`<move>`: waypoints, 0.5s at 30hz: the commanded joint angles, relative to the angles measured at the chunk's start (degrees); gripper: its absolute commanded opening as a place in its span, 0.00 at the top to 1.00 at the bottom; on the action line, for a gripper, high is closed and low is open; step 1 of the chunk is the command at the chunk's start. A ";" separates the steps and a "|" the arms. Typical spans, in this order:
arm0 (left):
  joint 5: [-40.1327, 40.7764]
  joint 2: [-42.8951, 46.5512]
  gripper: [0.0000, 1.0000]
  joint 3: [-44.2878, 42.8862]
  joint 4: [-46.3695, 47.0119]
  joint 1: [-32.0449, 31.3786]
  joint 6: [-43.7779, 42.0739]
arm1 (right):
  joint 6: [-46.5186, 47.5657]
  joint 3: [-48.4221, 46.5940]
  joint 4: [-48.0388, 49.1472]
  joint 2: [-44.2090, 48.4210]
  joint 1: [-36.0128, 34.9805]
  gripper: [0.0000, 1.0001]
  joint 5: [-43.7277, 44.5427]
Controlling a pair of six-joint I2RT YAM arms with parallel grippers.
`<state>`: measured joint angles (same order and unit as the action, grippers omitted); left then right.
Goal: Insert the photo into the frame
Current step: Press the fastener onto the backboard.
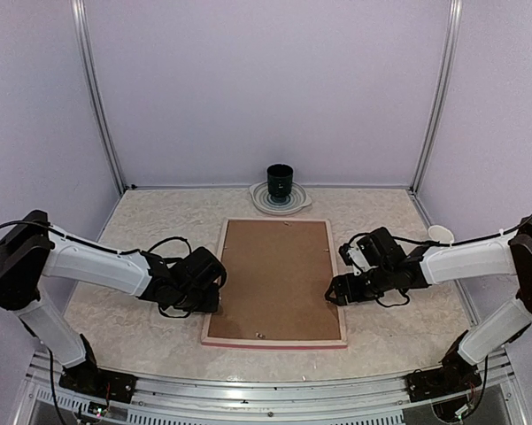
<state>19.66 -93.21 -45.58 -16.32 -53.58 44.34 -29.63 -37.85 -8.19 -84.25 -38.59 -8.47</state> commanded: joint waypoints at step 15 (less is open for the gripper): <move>1.17 -1.77 0.74 3.28 0.58 -0.68 3.52 | -0.48 0.62 2.41 -1.26 -0.52 0.32 6.25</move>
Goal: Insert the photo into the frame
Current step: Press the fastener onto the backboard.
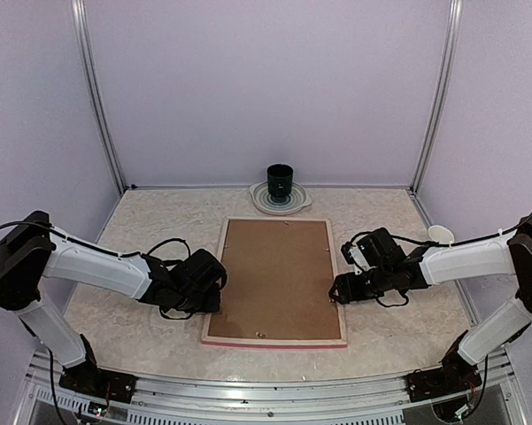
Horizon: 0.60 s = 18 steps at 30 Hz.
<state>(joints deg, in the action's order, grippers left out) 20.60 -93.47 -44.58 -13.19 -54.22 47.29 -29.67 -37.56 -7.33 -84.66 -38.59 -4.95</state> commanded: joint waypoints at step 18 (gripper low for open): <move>0.20 0.30 0.73 3.47 -2.20 -0.19 1.32 | -1.66 -3.44 6.06 -9.38 0.36 0.77 2.47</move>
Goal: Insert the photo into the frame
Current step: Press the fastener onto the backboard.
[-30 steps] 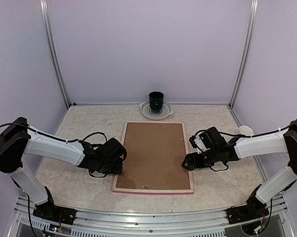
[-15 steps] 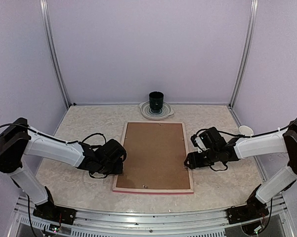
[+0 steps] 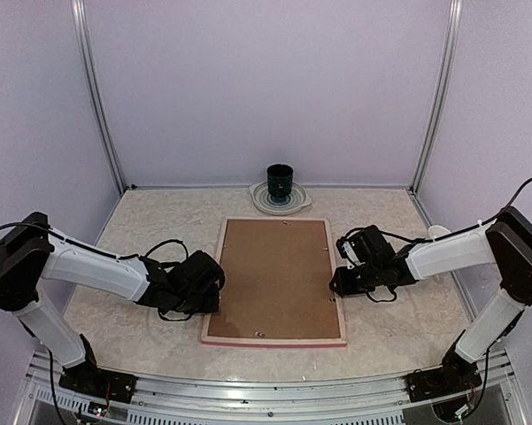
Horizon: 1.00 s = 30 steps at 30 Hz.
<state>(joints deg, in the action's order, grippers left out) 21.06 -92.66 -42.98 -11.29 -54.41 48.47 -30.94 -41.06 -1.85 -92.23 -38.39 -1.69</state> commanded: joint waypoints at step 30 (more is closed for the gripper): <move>4.41 -4.25 0.77 1.22 -2.90 0.14 5.10 | -0.56 2.11 1.68 -2.75 0.17 1.00 -3.50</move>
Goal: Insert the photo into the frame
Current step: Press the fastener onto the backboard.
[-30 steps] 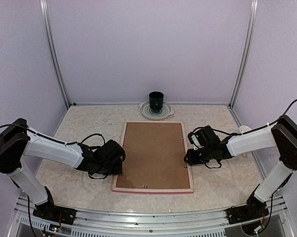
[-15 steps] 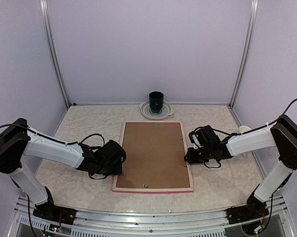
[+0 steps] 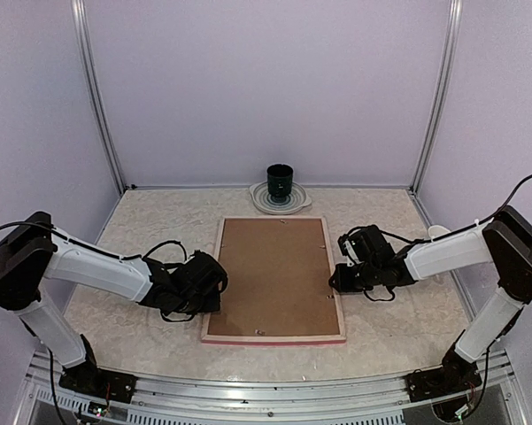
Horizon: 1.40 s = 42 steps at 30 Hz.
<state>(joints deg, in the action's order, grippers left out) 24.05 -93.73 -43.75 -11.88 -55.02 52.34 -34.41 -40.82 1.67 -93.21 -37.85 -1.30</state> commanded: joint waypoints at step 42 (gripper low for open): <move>7.06 -2.46 0.70 2.40 -1.26 0.75 8.06 | 3.04 3.12 -0.18 -1.14 -0.47 1.00 -5.39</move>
<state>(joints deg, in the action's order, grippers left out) 26.48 -94.28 -42.04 -7.57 -55.13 60.12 -34.87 -39.42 4.89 -93.21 -37.58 -1.28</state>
